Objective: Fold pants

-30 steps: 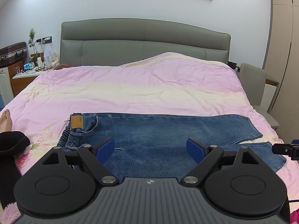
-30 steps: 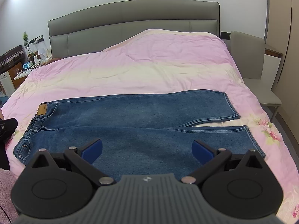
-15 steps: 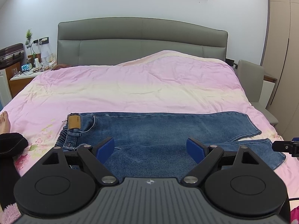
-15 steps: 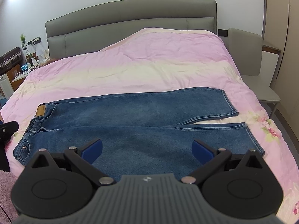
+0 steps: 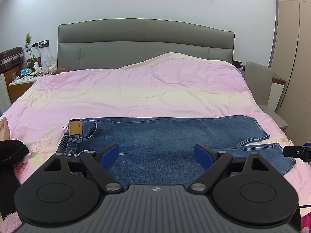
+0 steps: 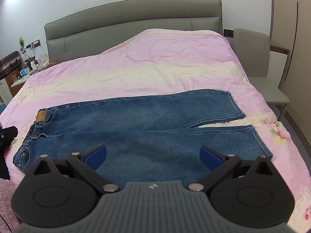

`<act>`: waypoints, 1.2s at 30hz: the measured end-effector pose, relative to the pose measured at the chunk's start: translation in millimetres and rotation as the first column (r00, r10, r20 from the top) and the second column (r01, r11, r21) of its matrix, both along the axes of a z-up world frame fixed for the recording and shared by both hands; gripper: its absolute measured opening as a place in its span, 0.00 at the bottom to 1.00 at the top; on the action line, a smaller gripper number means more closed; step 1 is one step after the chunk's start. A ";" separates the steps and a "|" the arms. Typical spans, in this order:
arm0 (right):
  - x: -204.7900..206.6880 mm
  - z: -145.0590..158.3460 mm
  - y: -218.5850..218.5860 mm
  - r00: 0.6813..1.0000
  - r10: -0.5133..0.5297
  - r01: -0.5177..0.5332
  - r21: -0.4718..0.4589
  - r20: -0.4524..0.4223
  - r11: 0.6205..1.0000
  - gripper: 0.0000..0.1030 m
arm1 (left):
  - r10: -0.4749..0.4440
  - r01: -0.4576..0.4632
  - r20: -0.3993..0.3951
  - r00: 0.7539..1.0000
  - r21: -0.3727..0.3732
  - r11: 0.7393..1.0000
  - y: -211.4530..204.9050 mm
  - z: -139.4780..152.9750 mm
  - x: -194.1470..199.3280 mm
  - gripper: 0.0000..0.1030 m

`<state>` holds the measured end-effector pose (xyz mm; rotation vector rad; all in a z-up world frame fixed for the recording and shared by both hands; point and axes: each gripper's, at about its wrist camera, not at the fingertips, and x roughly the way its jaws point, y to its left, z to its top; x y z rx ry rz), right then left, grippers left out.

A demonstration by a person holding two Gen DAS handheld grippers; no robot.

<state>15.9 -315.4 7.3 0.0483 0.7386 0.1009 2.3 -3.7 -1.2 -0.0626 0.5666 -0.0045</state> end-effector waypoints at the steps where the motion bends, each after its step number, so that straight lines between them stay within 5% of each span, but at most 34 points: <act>1: -0.8 0.3 -0.3 1.000 -0.001 0.001 0.002 0.001 1.000 0.95 | 0.000 0.000 0.001 1.000 0.000 1.000 -0.1 0.0 0.0 0.98; 36: -10.9 5.3 -3.2 1.000 -0.021 0.021 0.017 0.004 1.000 0.95 | 0.002 -0.002 0.014 1.000 -0.014 1.000 5.0 4.3 -14.5 0.98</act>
